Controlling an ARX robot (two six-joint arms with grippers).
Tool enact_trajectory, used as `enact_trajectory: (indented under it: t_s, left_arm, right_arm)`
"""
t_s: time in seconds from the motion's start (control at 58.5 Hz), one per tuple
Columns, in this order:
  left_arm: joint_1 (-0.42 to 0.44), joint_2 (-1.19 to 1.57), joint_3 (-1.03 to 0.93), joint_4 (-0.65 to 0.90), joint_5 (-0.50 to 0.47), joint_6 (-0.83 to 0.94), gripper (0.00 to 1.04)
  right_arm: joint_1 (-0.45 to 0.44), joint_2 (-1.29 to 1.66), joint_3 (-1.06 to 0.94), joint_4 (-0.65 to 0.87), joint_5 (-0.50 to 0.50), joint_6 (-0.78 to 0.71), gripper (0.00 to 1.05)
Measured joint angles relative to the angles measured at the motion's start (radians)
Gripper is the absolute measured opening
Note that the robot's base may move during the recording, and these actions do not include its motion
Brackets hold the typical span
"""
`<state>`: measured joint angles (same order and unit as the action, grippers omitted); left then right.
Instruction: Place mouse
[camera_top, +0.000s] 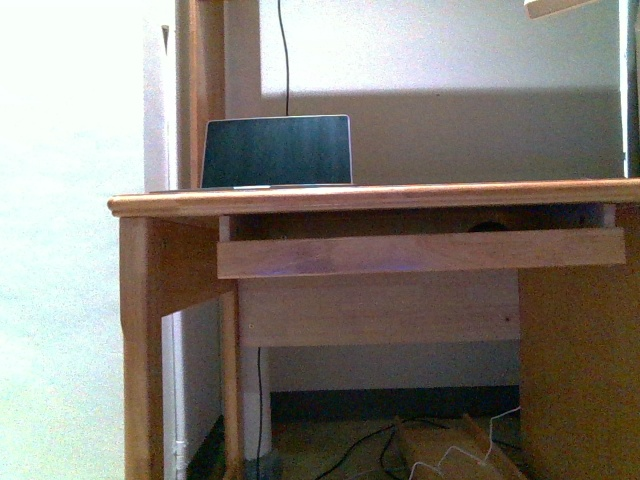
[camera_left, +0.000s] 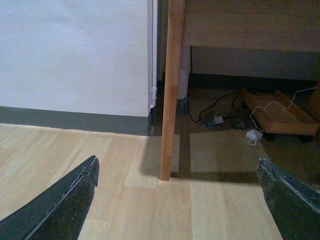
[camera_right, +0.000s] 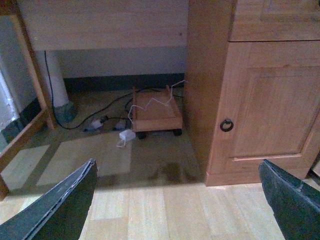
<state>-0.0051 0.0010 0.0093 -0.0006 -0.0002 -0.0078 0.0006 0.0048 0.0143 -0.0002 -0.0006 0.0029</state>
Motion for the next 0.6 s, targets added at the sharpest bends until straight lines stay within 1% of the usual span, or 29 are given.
enact_trajectory:
  t_s: [0.598]
  left_arm:
    - [0.000, 0.001, 0.000, 0.000, 0.000, 0.000, 0.97]
  right_arm:
    - [0.000, 0.000, 0.000, 0.000, -0.003, 0.000, 0.97]
